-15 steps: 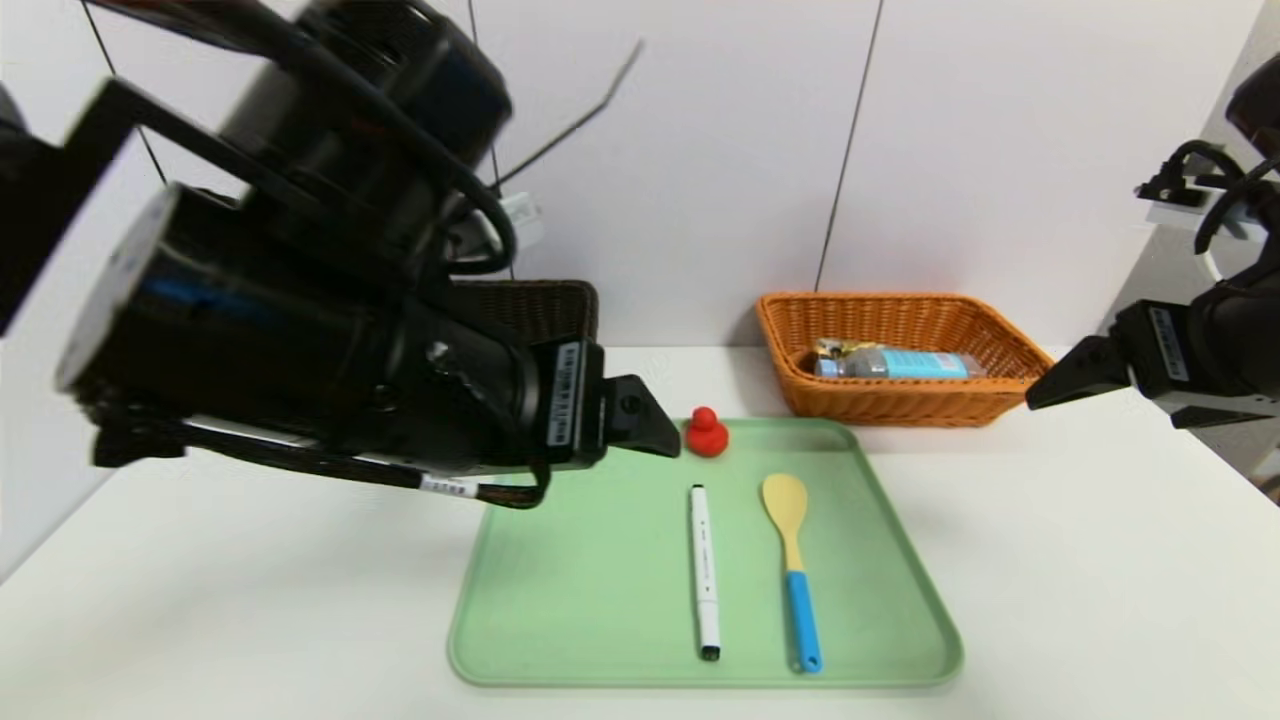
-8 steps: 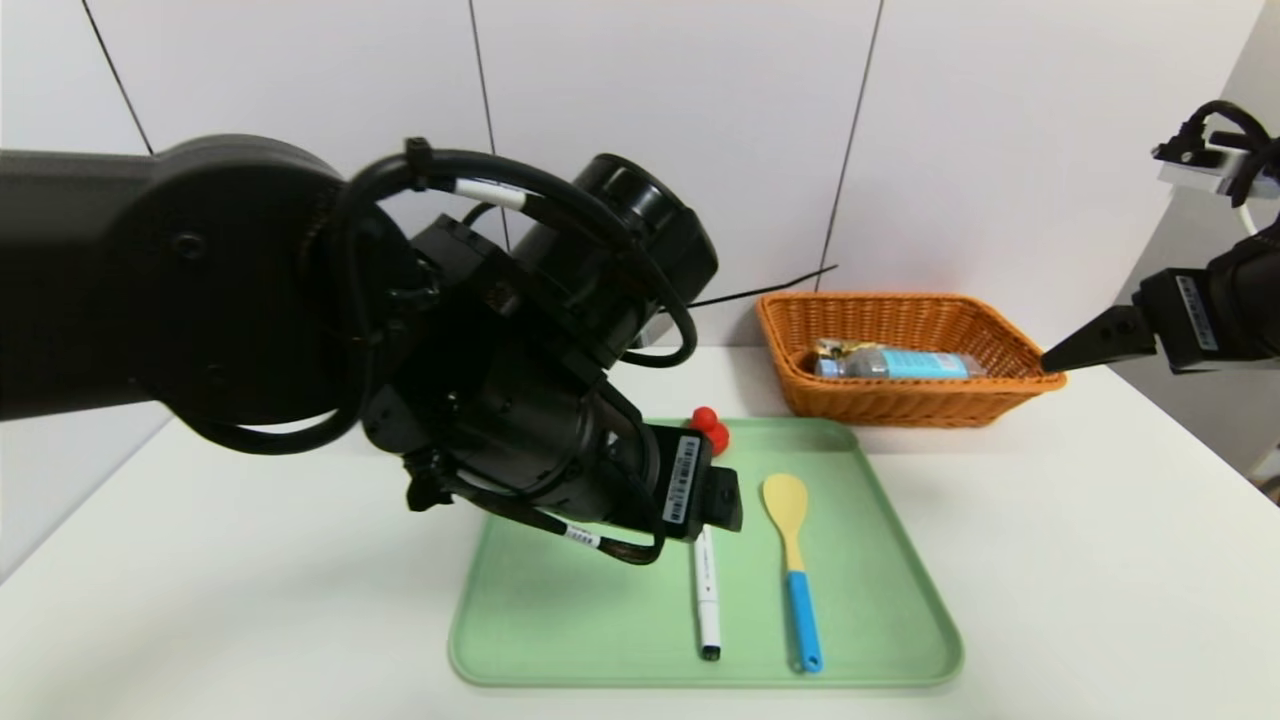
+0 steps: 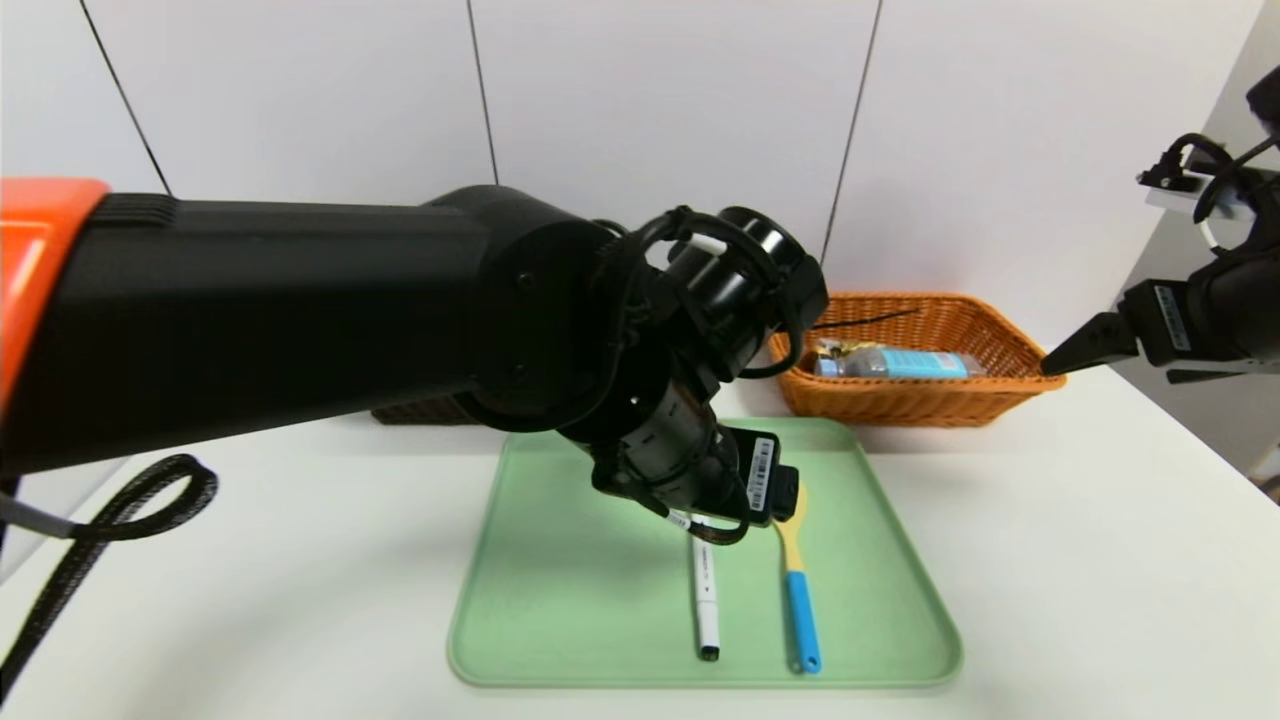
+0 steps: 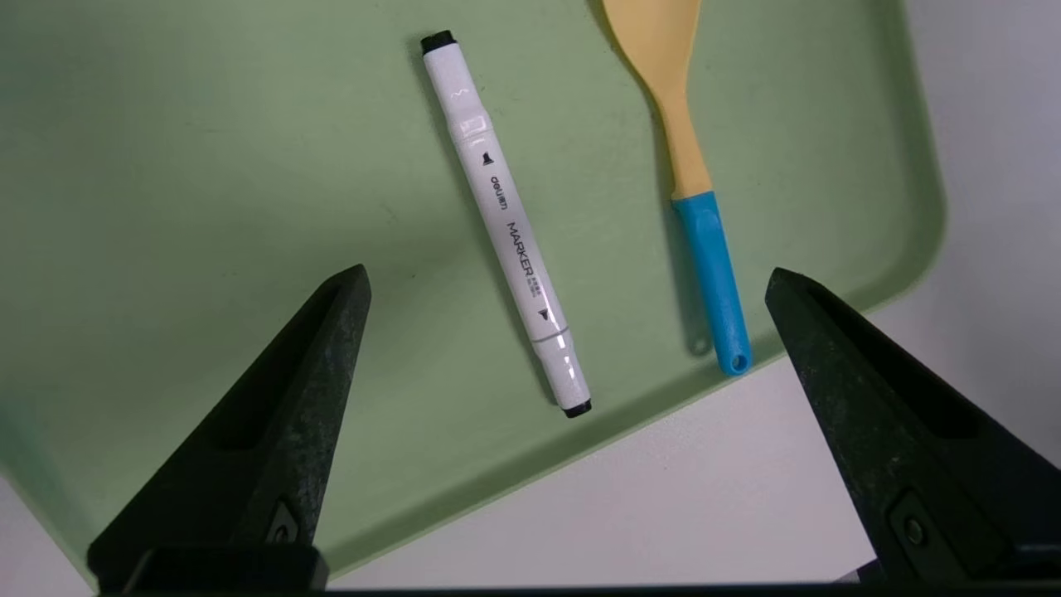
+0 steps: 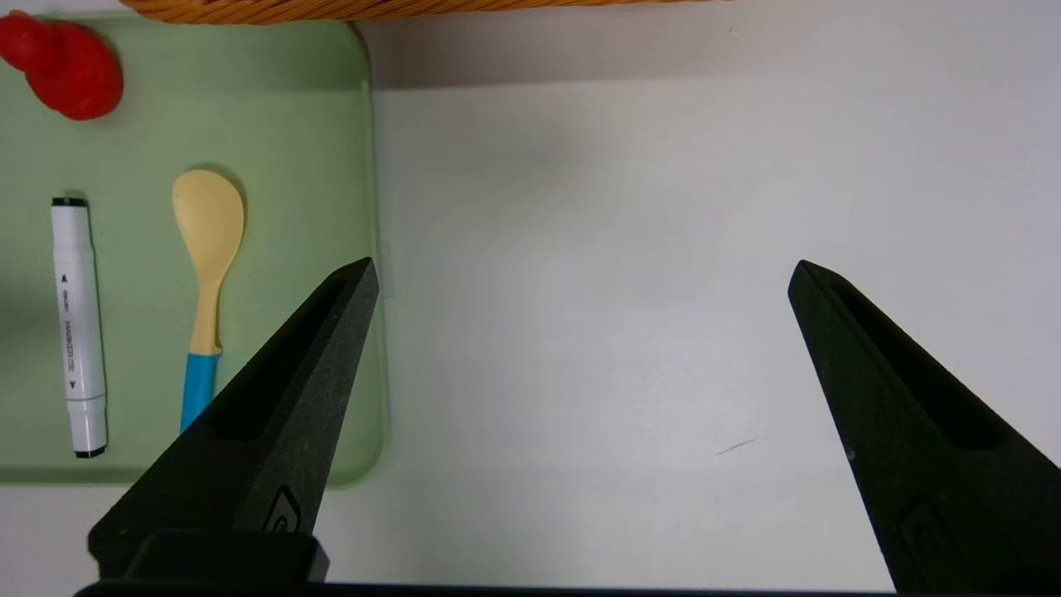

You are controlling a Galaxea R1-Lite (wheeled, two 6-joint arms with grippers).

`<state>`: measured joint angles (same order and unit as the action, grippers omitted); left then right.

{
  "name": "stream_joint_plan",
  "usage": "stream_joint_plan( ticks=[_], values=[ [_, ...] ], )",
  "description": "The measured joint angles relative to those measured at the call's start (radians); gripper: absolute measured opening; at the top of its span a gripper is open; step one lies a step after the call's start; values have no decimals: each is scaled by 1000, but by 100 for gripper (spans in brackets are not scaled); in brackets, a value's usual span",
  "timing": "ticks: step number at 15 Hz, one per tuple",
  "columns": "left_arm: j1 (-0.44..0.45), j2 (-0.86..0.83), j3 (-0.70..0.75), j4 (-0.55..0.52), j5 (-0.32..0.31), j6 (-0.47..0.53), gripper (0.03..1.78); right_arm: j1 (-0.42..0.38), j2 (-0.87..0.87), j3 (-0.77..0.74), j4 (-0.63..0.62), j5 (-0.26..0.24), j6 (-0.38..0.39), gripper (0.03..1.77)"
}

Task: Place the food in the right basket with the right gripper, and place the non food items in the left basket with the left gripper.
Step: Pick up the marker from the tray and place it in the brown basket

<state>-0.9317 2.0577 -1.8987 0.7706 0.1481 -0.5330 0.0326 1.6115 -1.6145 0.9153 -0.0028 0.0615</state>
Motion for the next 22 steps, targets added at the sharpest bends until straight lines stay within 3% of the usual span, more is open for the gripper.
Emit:
stream_joint_plan(
  ticks=[4,22],
  values=[
    [-2,94,-54,50,101,-30,169,-10,-7,26,-3,0,0,171],
    [-1,200,-59,55,104,-109,169,-32,-11,104,-84,-1,-1,171]
  ],
)
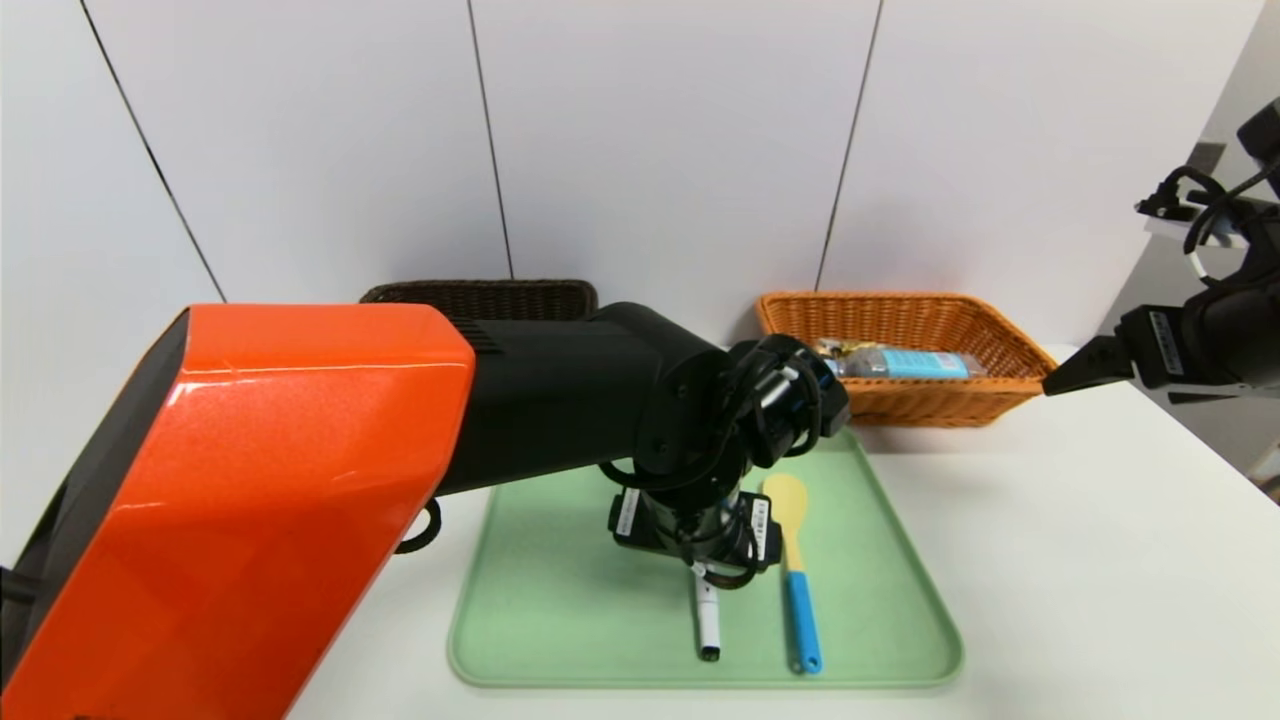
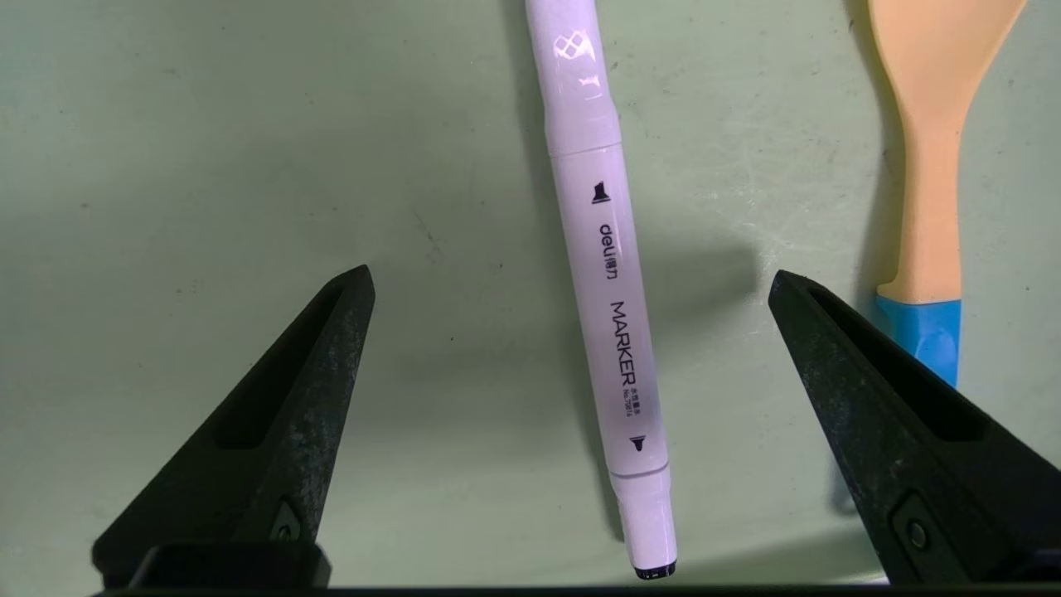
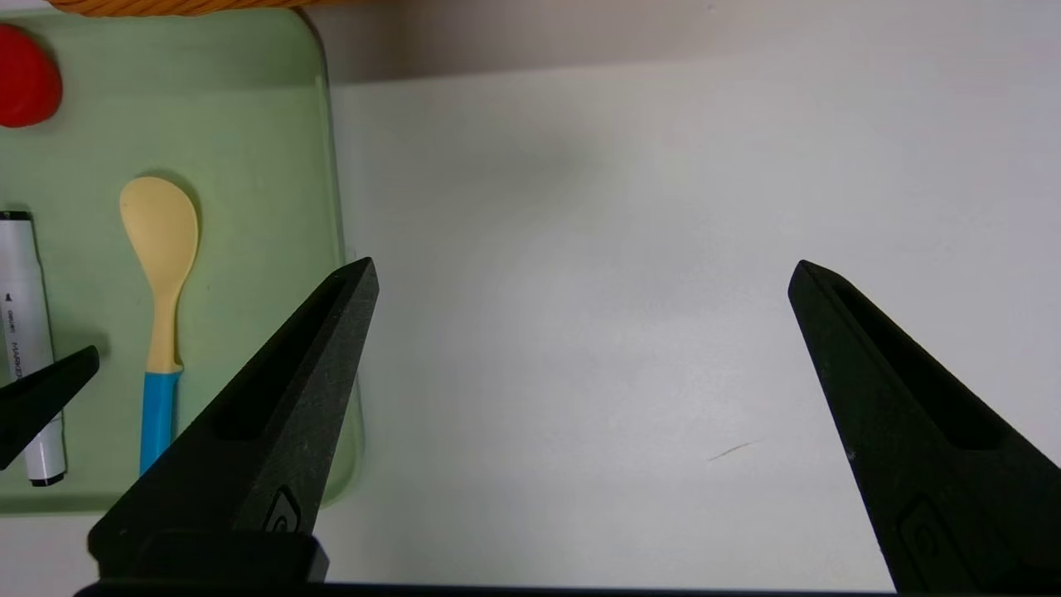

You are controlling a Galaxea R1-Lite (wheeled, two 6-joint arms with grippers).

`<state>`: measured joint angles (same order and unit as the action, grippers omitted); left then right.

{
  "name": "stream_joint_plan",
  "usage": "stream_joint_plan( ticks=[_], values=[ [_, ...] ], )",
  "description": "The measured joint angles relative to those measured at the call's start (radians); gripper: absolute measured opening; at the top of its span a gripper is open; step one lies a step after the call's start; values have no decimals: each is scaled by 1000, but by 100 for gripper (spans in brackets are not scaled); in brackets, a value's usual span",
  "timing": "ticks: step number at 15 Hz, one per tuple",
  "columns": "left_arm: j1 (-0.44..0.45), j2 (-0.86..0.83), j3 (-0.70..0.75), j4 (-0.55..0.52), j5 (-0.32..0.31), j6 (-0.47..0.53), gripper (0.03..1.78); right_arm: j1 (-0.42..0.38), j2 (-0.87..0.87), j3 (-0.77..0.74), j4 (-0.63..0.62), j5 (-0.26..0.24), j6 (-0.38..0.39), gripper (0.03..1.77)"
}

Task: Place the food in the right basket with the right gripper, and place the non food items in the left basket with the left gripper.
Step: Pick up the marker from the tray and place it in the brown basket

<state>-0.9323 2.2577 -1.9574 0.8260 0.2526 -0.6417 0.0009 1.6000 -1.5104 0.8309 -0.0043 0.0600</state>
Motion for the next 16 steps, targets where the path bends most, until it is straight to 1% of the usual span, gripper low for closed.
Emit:
stream_joint_plan(
  ticks=[5,6,7,10,13,15,16],
  values=[
    [-2,17,-1,3,5,2,169,-3,0,7,0,3,-1,171],
    [-2,20,-2,6,7,4,166,-3,0,8,-1,4,-1,171],
    [-2,22,-2,3,7,4,146,-3,-1,10,-1,5,-1,171],
    [-2,26,-2,2,7,5,103,-3,-2,11,-1,7,-1,171],
    [-2,29,-2,1,4,0,77,-1,-3,11,-7,7,-3,171],
    [-2,29,-3,-4,-4,-8,17,5,-5,13,-7,9,-2,171],
    [-2,28,-3,-12,-17,-24,17,8,-6,15,-7,8,-2,171]
  ],
)
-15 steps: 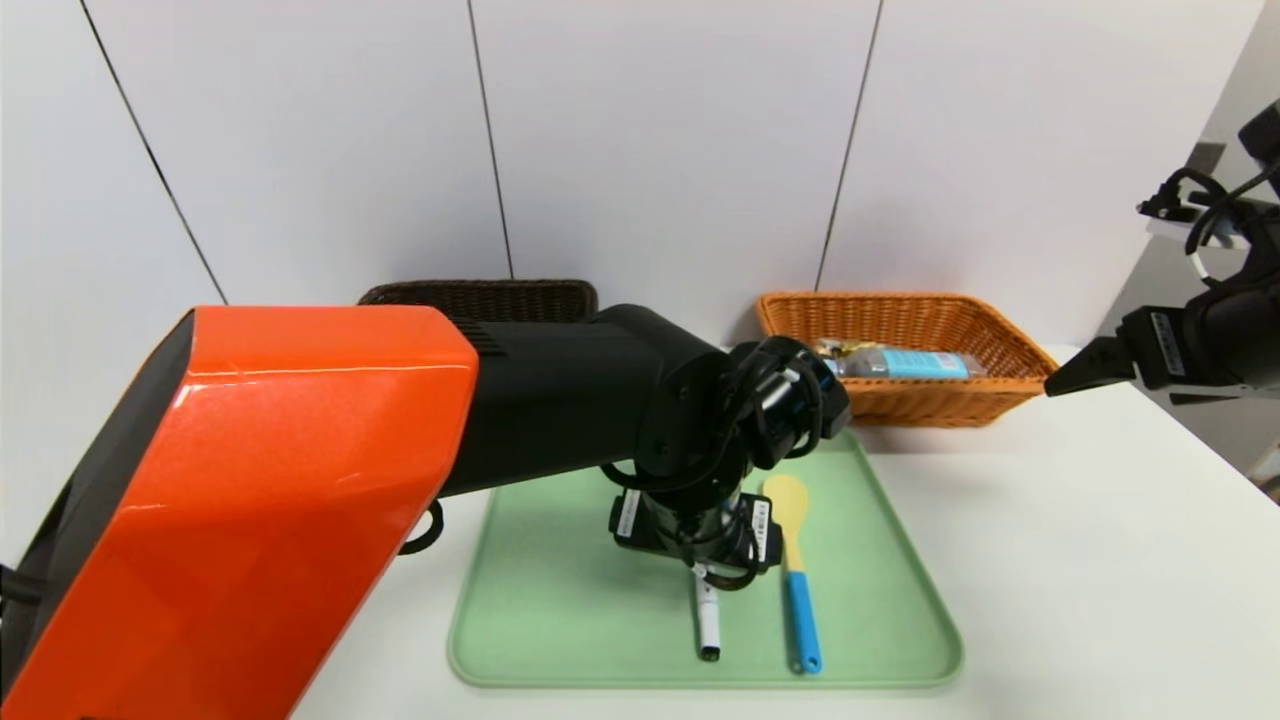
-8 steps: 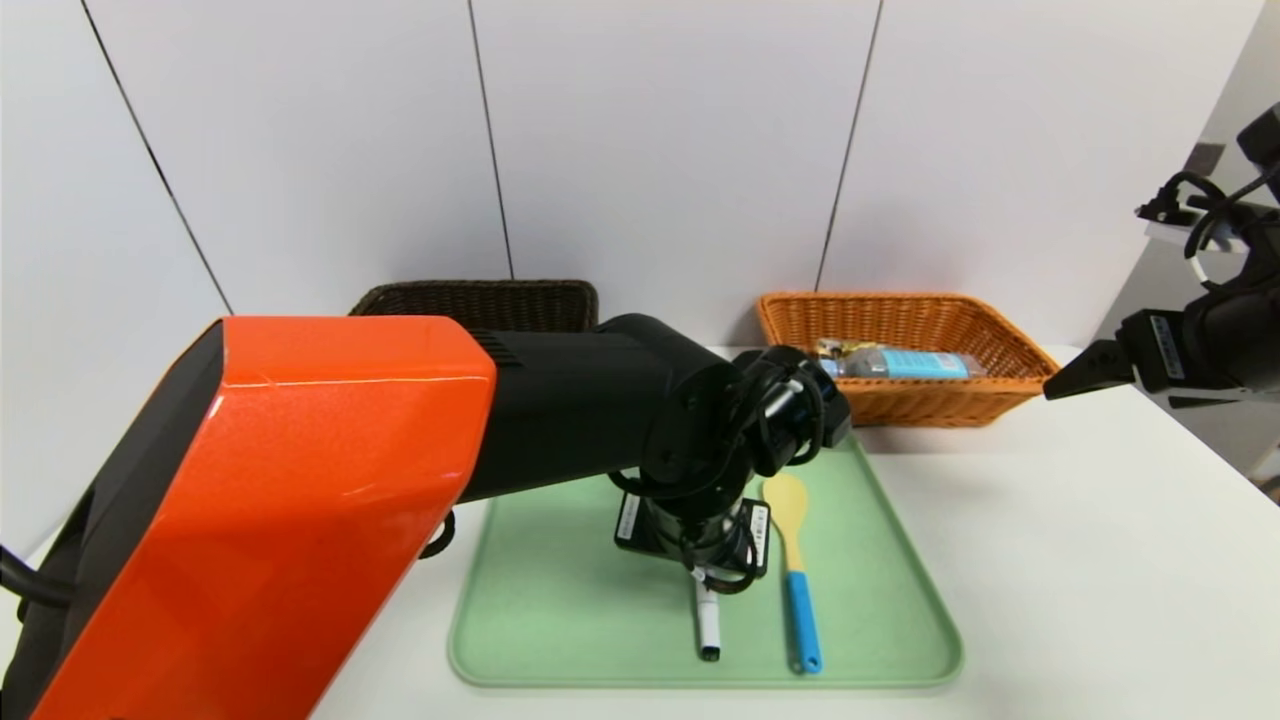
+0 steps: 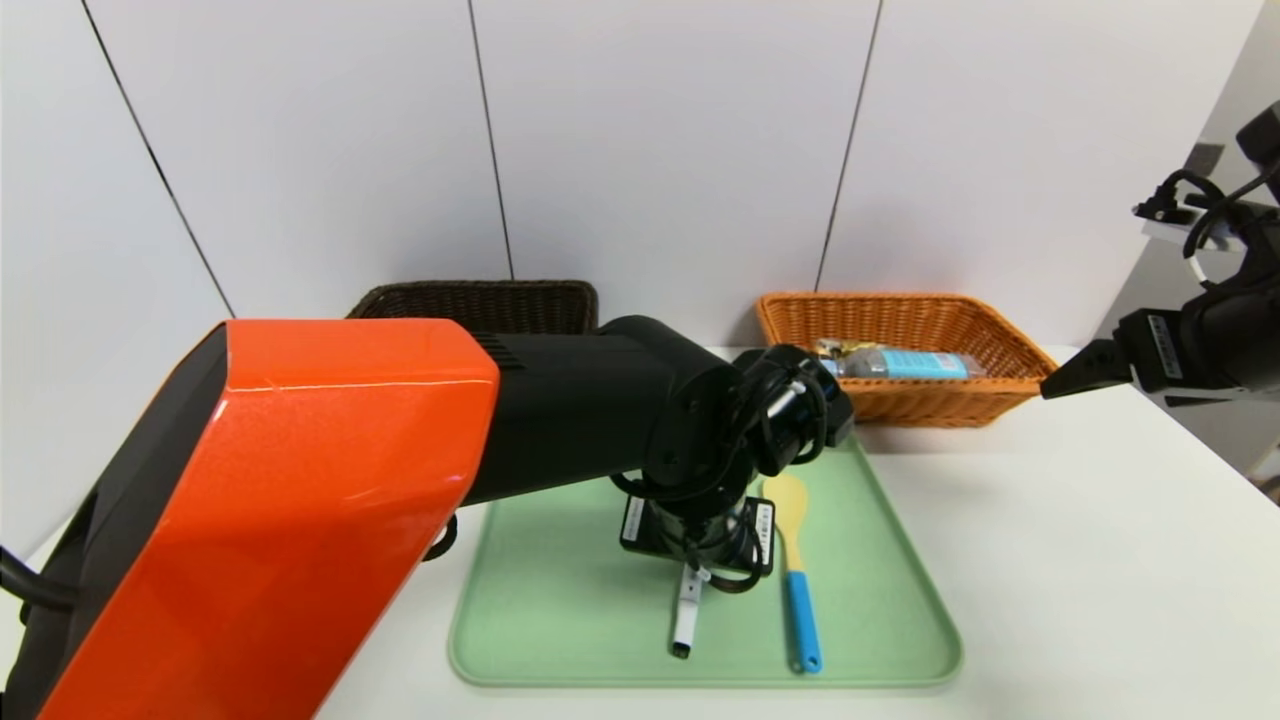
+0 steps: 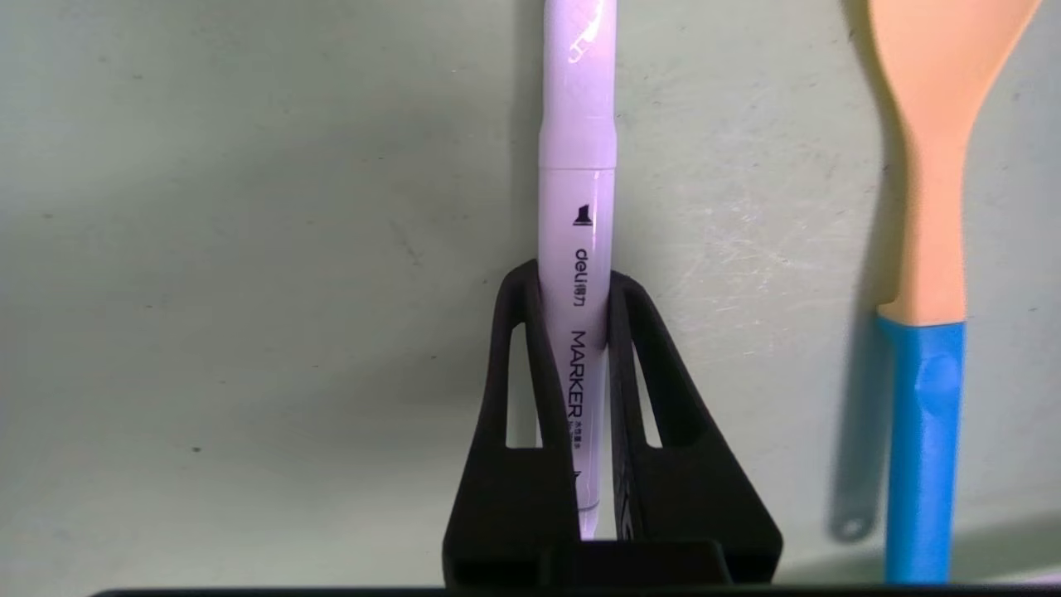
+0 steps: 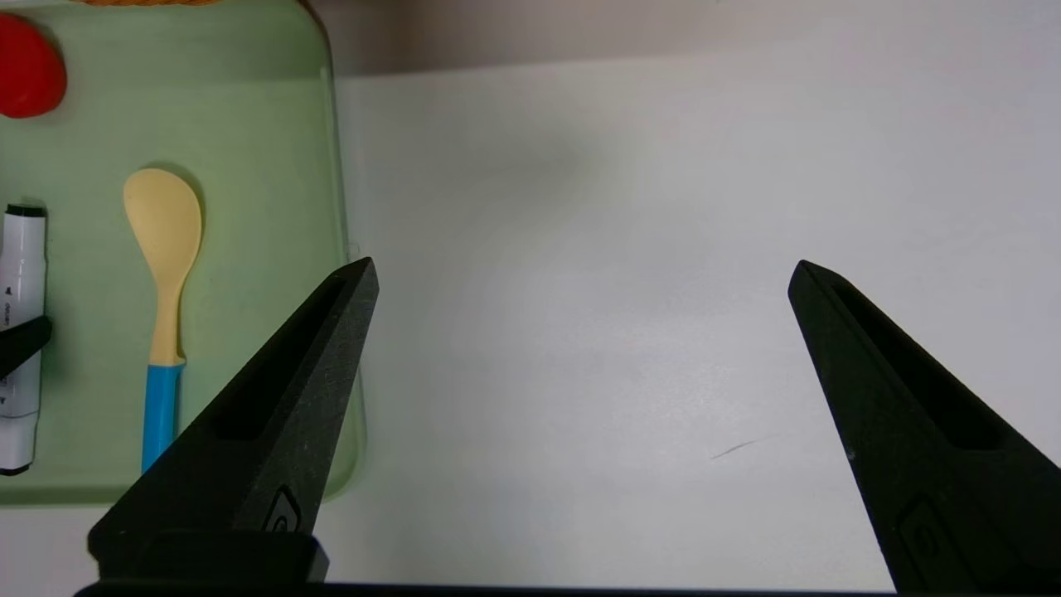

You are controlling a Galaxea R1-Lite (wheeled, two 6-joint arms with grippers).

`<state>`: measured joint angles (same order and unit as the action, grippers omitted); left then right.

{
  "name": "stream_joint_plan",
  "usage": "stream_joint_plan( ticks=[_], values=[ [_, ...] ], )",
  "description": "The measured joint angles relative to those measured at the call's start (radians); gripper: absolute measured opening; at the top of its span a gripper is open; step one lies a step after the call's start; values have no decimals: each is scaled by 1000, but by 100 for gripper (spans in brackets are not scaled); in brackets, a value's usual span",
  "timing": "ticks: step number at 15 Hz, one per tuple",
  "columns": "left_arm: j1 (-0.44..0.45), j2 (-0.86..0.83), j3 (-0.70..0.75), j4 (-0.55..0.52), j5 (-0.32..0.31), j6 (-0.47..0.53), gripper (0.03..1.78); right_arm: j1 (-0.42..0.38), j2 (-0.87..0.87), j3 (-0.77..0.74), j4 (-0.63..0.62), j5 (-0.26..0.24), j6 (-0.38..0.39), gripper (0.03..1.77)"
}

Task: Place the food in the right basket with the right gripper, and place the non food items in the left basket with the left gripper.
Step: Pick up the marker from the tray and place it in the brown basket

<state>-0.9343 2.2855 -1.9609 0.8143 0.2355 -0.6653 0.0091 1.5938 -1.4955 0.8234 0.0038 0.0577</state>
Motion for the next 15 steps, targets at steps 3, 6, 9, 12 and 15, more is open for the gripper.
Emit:
stream_joint_plan(
  ticks=[3,6,9,12,15],
  values=[
    [0,-11,-1,-14,-33,-15,17,6,-1,1,0,1,0,171],
    [0,-44,-2,-37,-33,-8,17,7,-8,7,0,0,0,171],
    [9,-125,-3,-74,-31,18,17,7,-16,21,-1,0,2,171],
    [59,-233,-3,-130,-29,65,17,6,-20,24,-2,-1,0,171],
    [183,-343,-3,-171,-31,113,17,6,-19,25,-32,-3,0,171]
  ],
)
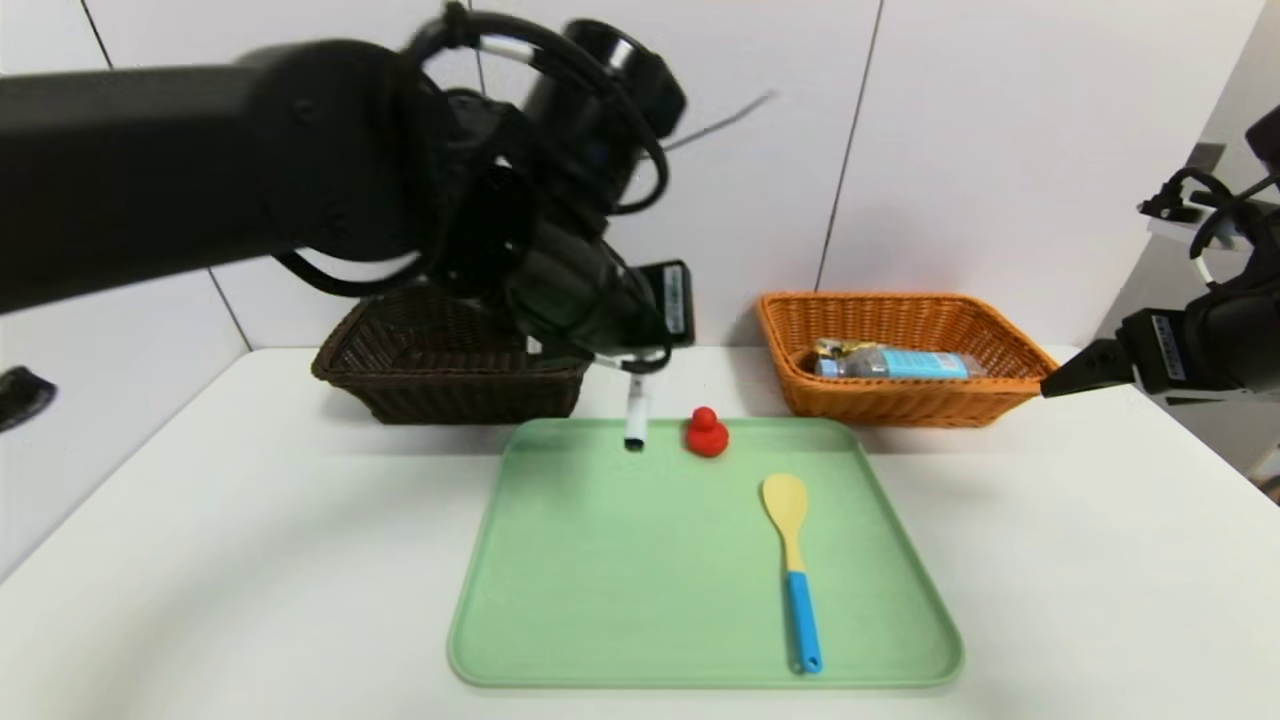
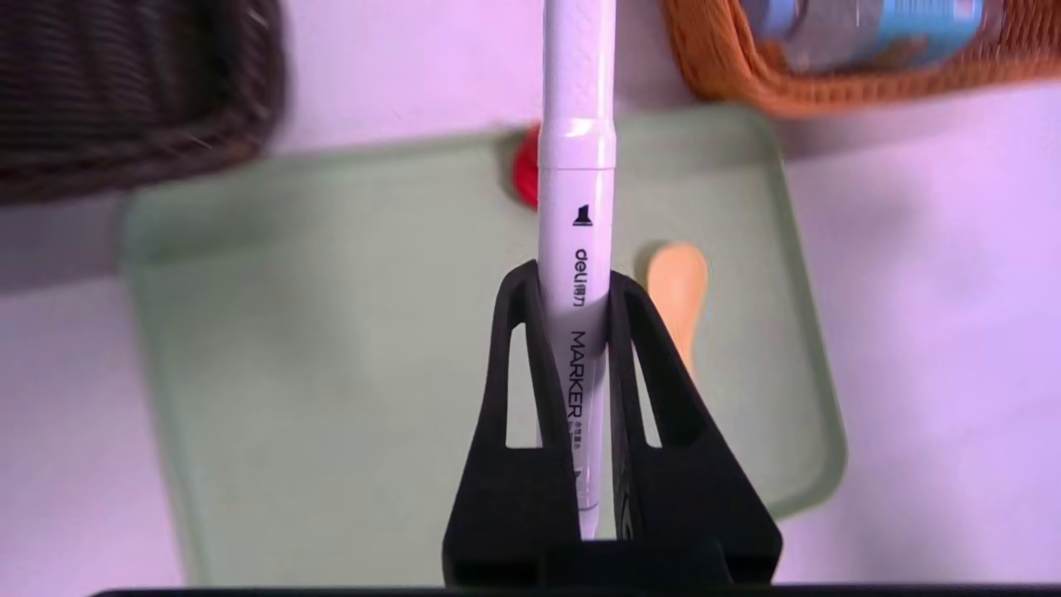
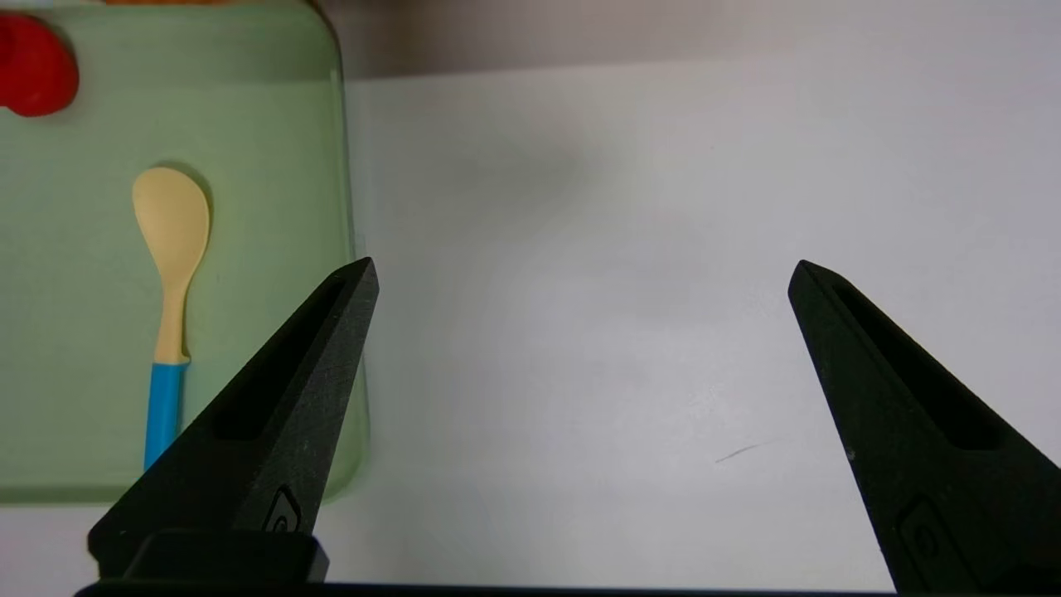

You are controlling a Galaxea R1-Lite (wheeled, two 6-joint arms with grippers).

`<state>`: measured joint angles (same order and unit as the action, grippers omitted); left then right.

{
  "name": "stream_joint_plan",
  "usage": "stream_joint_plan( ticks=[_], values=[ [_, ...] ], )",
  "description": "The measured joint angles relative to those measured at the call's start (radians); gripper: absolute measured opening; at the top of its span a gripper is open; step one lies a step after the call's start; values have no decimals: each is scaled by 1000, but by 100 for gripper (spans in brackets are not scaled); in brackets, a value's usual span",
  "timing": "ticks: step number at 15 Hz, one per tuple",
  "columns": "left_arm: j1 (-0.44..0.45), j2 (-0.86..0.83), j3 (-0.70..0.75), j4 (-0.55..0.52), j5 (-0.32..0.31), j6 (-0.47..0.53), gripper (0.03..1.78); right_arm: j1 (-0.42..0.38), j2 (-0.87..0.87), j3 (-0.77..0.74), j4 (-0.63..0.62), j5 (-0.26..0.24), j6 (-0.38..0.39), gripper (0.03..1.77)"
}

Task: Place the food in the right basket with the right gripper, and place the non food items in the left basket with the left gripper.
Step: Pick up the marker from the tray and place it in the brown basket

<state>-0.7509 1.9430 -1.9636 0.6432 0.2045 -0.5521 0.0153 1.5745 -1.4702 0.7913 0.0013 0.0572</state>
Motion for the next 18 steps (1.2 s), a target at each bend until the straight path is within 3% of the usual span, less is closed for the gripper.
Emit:
stream_joint_plan(
  ticks=[4,9,12,16,18],
  values=[
    [213,-67,0,-85,-81,-6,17,5,3,3,-1,-2,2,171],
    [446,-17,4,-185,-140,-189,17,6,4,6,-1,-7,2,171],
    [518,59,6,-215,-137,-292,17,6,5,6,-1,-7,0,171],
    [548,143,7,-204,-140,-470,17,6,2,13,-1,-4,1,171],
    [558,173,7,-194,-141,-510,17,6,-3,27,-1,-5,2,171]
  ],
)
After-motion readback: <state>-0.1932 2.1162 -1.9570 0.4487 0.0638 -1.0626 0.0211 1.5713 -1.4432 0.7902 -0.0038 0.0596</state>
